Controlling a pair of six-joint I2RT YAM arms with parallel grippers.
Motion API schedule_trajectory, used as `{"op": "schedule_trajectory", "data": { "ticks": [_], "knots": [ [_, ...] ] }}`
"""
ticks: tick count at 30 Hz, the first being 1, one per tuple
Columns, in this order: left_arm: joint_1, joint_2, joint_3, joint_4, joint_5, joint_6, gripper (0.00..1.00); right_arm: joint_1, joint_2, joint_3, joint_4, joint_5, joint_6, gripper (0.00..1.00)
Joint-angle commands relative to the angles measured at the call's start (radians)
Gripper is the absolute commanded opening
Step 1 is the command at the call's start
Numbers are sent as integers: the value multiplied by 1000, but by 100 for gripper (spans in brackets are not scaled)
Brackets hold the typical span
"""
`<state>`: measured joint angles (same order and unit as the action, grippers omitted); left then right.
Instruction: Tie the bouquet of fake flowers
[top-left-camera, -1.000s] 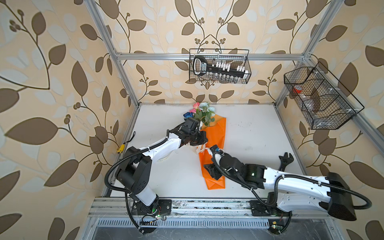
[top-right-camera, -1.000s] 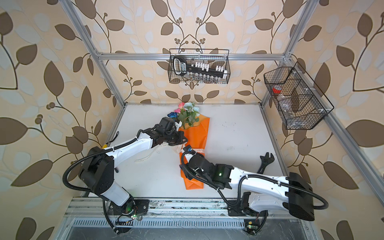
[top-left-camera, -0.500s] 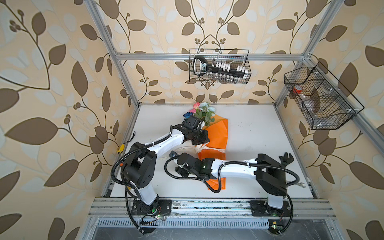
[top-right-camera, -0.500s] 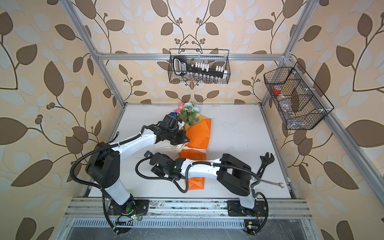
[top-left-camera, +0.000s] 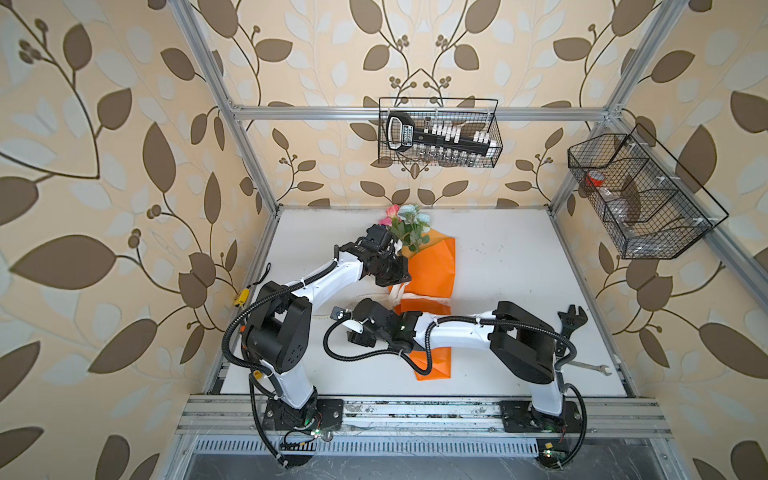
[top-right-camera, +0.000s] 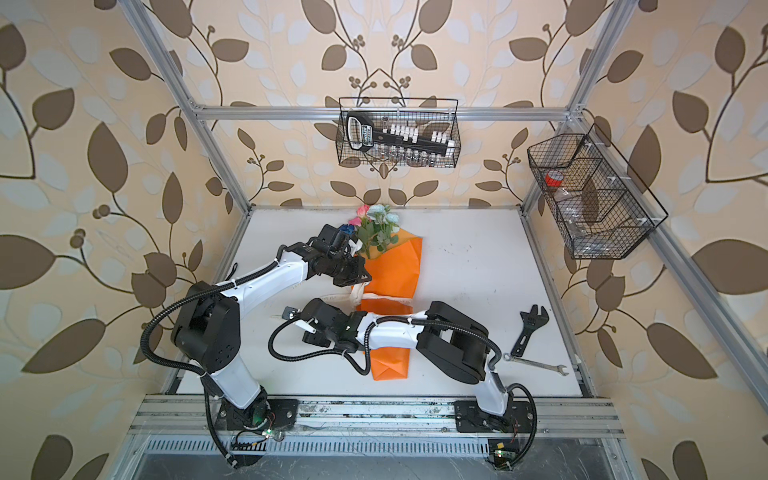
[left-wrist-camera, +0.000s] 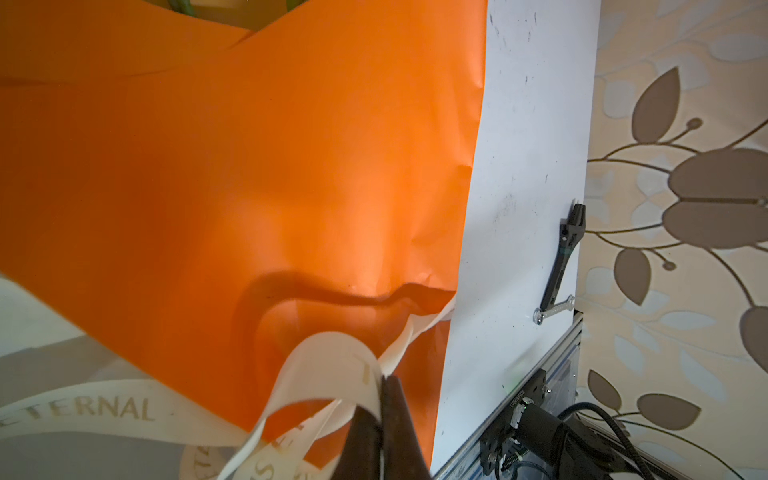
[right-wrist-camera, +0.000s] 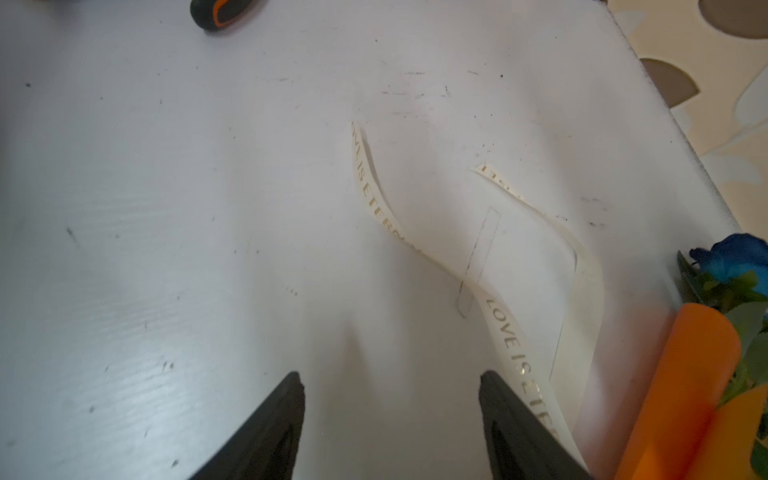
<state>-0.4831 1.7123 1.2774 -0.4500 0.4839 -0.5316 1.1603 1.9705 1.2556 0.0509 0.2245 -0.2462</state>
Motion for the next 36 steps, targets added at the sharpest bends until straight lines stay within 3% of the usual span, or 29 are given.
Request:
{"op": "schedule_trajectory", "data": {
  "ticks": [1, 10, 14, 17, 23, 29, 32, 36],
  "knots": [
    [1, -27, -4, -4, 3, 5, 0, 2, -171, -132, 56, -3, 72, 67],
    [-8, -262, -287, 173, -90, -130, 0, -58, -628, -479, 82, 0, 355, 62],
    [-55, -369, -393, 226, -130, -141, 0, -221, -787, -524, 48, -109, 476, 57],
    [-97, -421, -468, 250, -181, -133, 0, -390, -817, -473, -31, -252, 559, 52],
    [-158, -462, -583, 352, -197, -112, 0, -556, -605, -205, -234, -476, 550, 47],
    [-215, -414, -567, 358, -232, -54, 0, -560, -237, 157, -363, -749, 401, 42],
    [-218, -410, -564, 363, -224, -30, 0, -517, -57, 336, -447, -783, 310, 45],
    [-219, -413, -567, 366, -219, 12, 0, -439, 175, 595, -602, -745, 177, 54]
  ]
}}
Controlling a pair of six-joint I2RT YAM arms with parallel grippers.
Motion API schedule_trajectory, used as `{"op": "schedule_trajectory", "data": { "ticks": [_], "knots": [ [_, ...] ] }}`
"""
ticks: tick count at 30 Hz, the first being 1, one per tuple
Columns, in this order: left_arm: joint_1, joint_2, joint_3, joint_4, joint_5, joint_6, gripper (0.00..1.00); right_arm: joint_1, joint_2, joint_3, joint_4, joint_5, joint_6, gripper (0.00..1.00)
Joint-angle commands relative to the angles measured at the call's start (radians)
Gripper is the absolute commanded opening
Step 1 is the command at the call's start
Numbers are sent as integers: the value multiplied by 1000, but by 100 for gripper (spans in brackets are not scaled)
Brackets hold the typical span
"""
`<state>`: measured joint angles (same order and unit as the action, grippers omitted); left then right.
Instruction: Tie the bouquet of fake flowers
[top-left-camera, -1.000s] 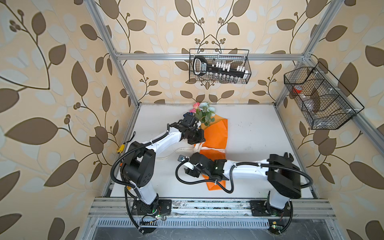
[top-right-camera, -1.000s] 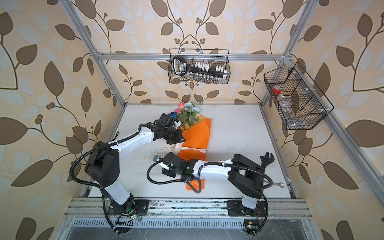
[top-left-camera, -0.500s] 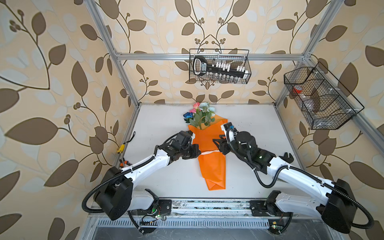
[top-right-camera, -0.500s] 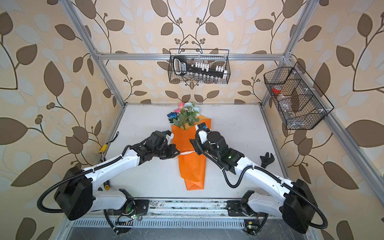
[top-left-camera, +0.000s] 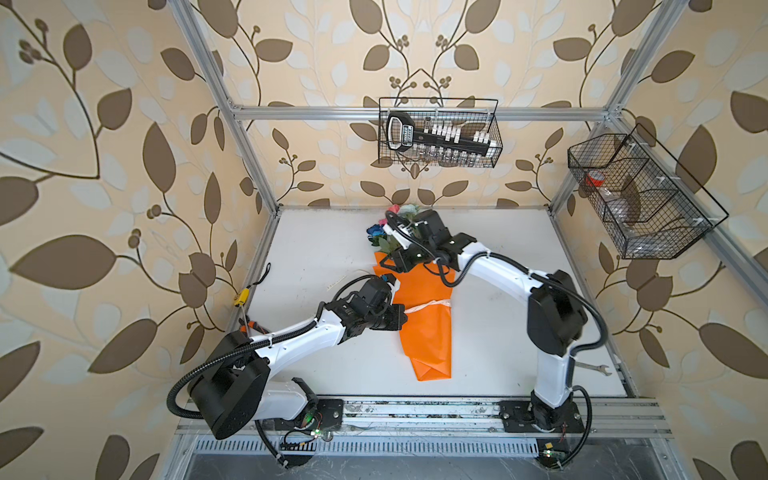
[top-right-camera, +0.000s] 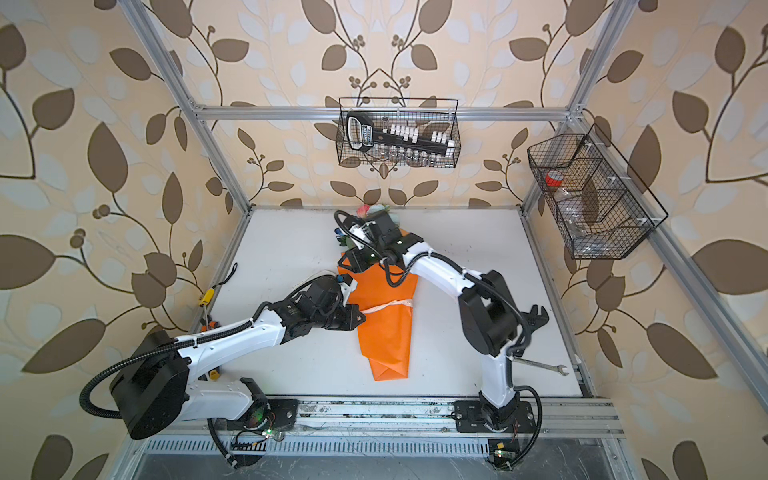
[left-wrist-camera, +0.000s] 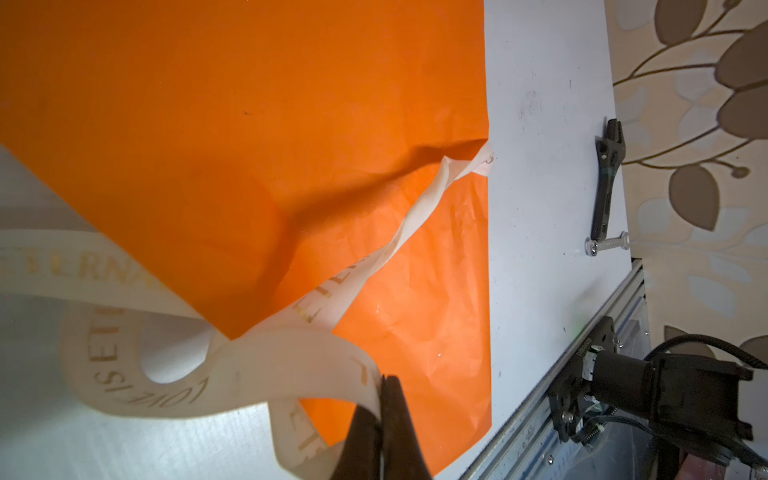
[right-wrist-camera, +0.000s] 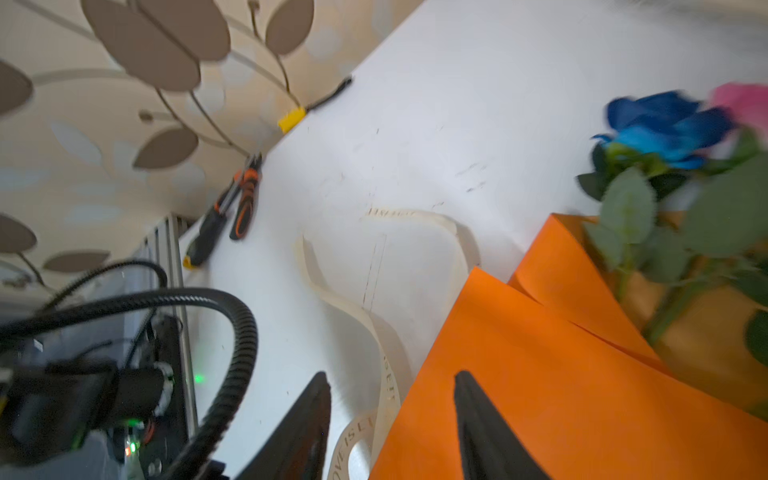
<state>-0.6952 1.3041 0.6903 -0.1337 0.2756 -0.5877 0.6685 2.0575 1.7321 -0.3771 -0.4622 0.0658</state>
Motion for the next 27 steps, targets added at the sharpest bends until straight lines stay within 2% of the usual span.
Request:
{"op": "schedule_trajectory", "data": {
  "ticks": [1, 4, 9, 14, 24, 27],
  "knots": [
    [-9, -1, 22, 48, -6, 78, 0, 72, 142, 181, -213, -45, -172, 55],
    [-13, 21, 26, 56, 10, 101, 0, 122, 269, 319, -311, 9, -265, 58],
    [-25, 59, 20, 83, 46, 149, 0, 163, 371, 397, -404, 31, -370, 63],
    [-38, 59, 1, 94, 25, 189, 0, 169, 414, 406, -409, -19, -383, 64],
    [-38, 84, 3, 94, 23, 181, 0, 180, 510, 417, -413, 142, -386, 60],
    [-38, 87, 6, 92, 18, 179, 0, 181, 522, 404, -414, 183, -389, 56]
  ]
}}
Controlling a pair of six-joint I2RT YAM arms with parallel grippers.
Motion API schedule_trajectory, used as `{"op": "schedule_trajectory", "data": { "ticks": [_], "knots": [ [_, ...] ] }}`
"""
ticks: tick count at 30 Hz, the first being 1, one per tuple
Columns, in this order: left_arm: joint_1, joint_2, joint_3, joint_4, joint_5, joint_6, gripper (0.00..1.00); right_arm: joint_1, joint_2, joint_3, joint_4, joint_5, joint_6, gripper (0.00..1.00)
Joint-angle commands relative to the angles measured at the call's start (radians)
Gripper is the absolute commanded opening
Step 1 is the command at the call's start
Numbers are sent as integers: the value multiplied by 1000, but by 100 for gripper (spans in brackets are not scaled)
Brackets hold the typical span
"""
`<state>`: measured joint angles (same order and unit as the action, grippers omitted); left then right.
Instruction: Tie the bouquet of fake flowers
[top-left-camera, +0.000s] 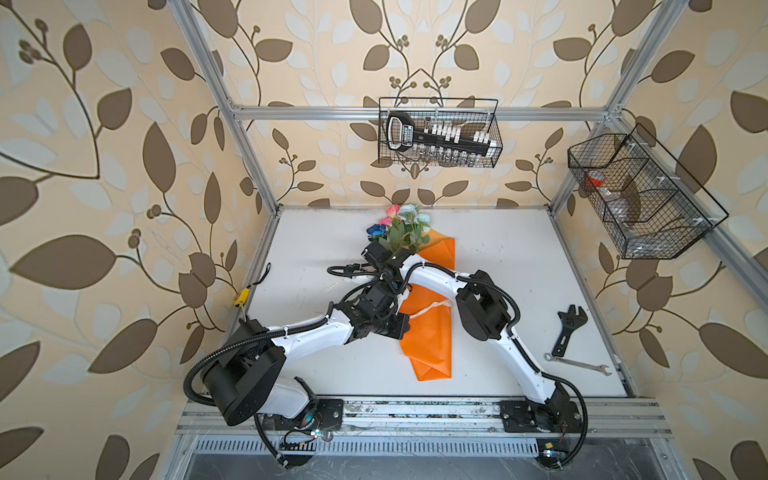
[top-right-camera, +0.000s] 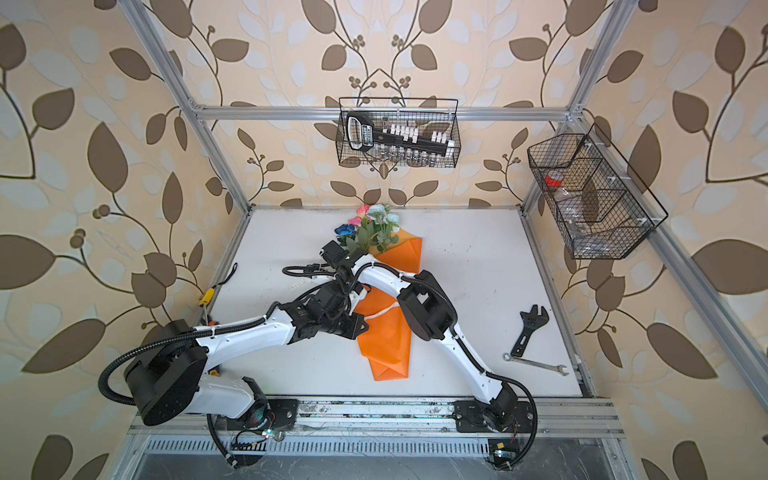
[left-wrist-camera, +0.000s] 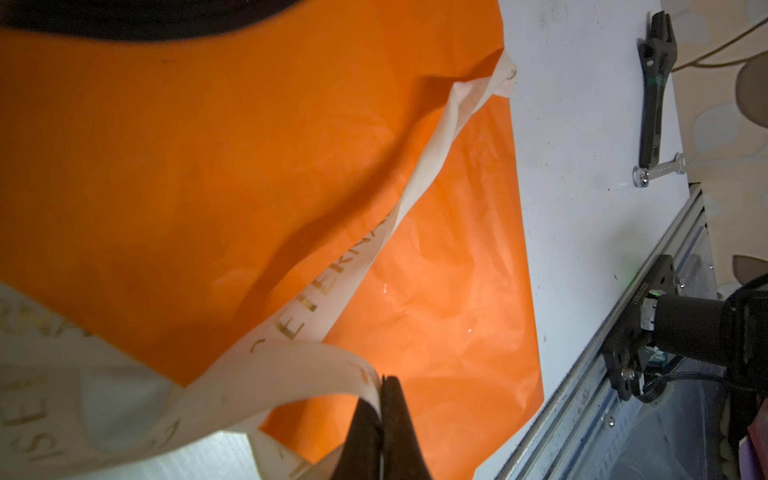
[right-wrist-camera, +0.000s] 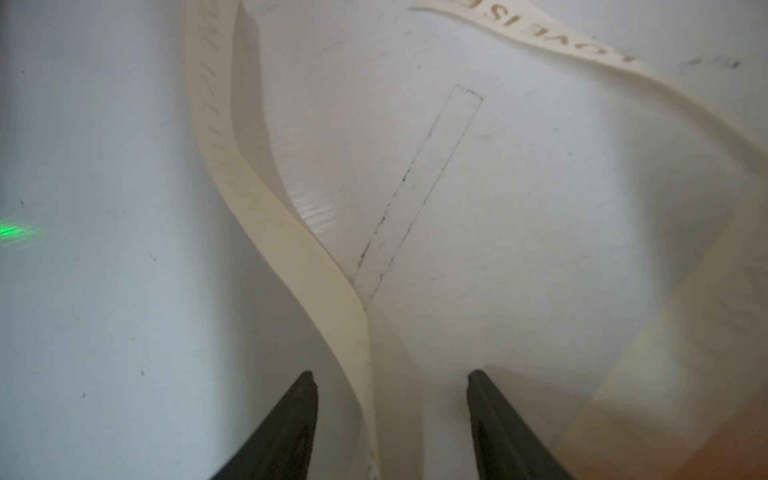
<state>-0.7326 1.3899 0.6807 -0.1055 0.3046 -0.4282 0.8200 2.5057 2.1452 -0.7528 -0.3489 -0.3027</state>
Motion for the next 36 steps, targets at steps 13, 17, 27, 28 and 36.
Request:
{"op": "schedule_trajectory", "data": {
  "ticks": [13, 17, 27, 28, 36],
  "knots": [
    [-1, -37, 19, 25, -54, 7, 0, -5, -127, 13, 24, 88, 133, 0],
    [2, -81, 17, 14, -106, -4, 0, -63, -311, -106, 144, 155, 290, 0],
    [53, -184, -5, 49, -156, -87, 0, -230, -750, -674, 388, 350, 554, 0],
    [70, -191, -17, 63, -151, -104, 0, -238, -801, -734, 415, 387, 575, 0],
    [193, -176, -82, 171, -66, -240, 0, -251, -1050, -1006, 420, 689, 683, 0]
  ]
}}
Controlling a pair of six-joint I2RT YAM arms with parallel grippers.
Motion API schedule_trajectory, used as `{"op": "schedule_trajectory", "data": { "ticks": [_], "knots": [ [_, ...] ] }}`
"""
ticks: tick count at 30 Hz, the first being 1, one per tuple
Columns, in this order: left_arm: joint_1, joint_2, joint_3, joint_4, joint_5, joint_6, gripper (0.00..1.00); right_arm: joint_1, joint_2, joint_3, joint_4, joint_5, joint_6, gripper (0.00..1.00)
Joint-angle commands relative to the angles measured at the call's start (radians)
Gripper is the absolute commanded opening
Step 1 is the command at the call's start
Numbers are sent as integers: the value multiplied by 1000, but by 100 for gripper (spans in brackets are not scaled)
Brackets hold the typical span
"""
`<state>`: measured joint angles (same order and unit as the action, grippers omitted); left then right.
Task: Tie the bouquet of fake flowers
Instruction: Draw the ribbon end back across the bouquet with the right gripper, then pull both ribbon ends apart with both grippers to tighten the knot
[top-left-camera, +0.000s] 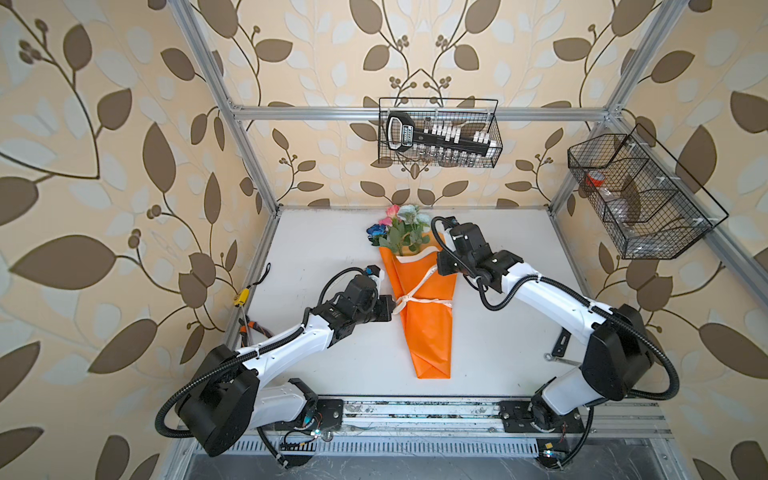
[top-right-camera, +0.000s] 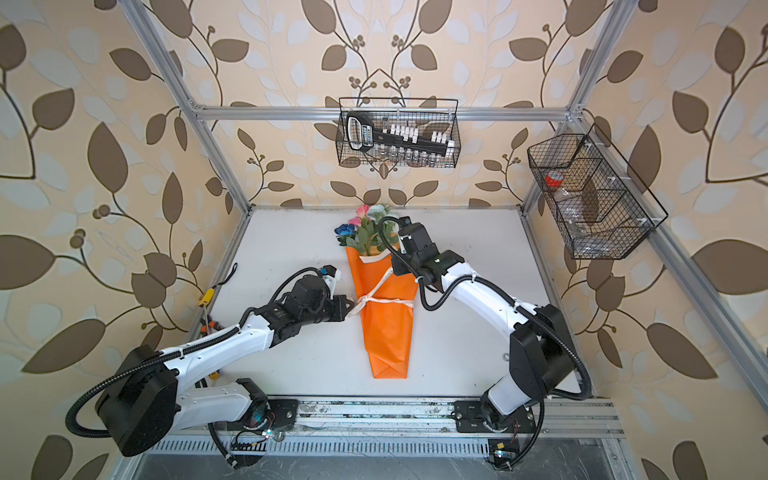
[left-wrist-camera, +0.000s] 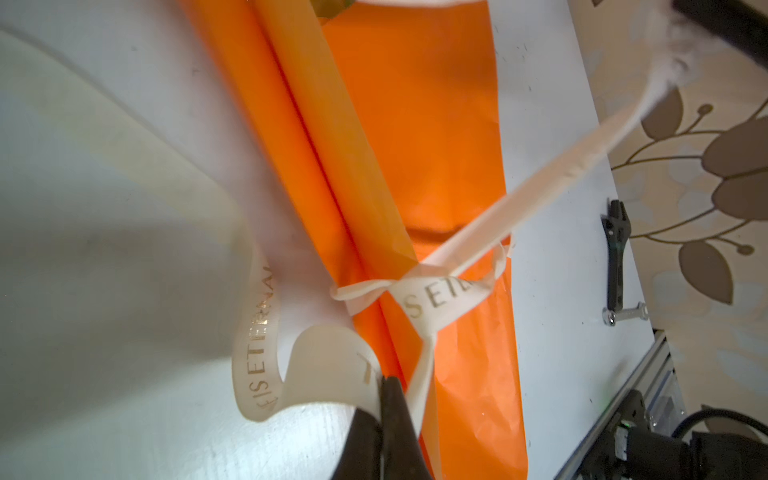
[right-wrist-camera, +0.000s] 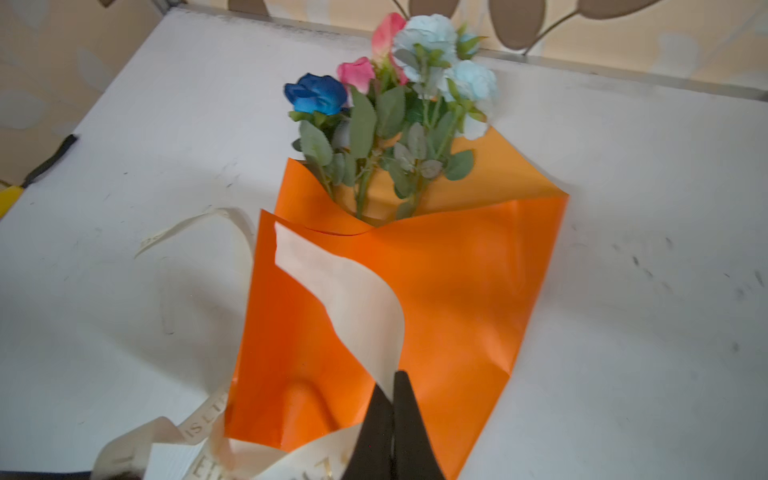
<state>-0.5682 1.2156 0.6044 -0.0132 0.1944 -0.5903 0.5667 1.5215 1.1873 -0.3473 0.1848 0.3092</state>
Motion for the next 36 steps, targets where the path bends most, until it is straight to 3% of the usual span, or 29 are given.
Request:
{"op": "schedule_trajectory", "data": {
  "ticks": [1, 8, 15, 21, 25, 32, 36],
  "knots": [
    [36, 4, -6, 93, 54, -93, 0, 2, -96, -75, 2, 184, 93, 0],
    [47, 28, 46, 125, 102, -120, 0, 7, -294, -226, -30, 275, 160, 0],
    [66, 58, 68, 55, 59, -164, 0, 7, -319, -276, -134, 357, 238, 0],
    [251, 86, -115, 80, 114, -349, 0, -37, -340, -396, -220, 415, 420, 0],
    [335, 146, -168, 127, 167, -373, 0, -157, -344, -457, -208, 402, 443, 0],
    [426, 209, -153, 140, 197, -374, 0, -423, -249, -504, -83, 336, 365, 0],
    [559, 183, -158, 87, 210, -352, 0, -527, -219, -497, -50, 279, 346, 0]
  ]
}}
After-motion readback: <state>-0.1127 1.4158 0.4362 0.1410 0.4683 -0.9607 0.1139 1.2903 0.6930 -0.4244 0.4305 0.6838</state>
